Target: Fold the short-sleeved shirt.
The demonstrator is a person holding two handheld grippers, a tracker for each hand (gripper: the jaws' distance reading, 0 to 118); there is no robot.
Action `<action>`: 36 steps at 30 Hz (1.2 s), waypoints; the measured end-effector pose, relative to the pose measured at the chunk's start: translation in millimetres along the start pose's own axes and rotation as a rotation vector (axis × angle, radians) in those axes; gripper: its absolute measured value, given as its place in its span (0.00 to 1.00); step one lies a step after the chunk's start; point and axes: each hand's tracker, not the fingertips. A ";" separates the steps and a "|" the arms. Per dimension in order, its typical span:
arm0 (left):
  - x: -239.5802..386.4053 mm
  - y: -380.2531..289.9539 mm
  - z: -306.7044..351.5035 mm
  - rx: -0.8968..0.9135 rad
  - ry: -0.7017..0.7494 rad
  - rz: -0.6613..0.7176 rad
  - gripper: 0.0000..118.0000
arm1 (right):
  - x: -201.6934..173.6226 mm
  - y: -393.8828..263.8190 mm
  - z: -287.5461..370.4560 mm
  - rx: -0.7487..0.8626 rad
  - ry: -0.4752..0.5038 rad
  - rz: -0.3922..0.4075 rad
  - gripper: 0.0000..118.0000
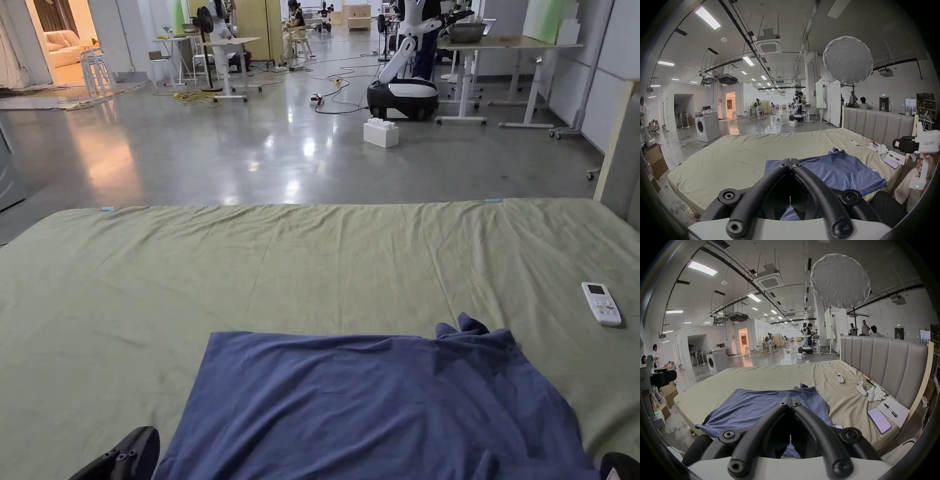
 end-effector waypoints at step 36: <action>-83.6 -198.6 -113.9 -0.675 -0.029 0.041 0.10 | 9.3 -37.9 5.8 -0.224 -0.042 -0.041 0.00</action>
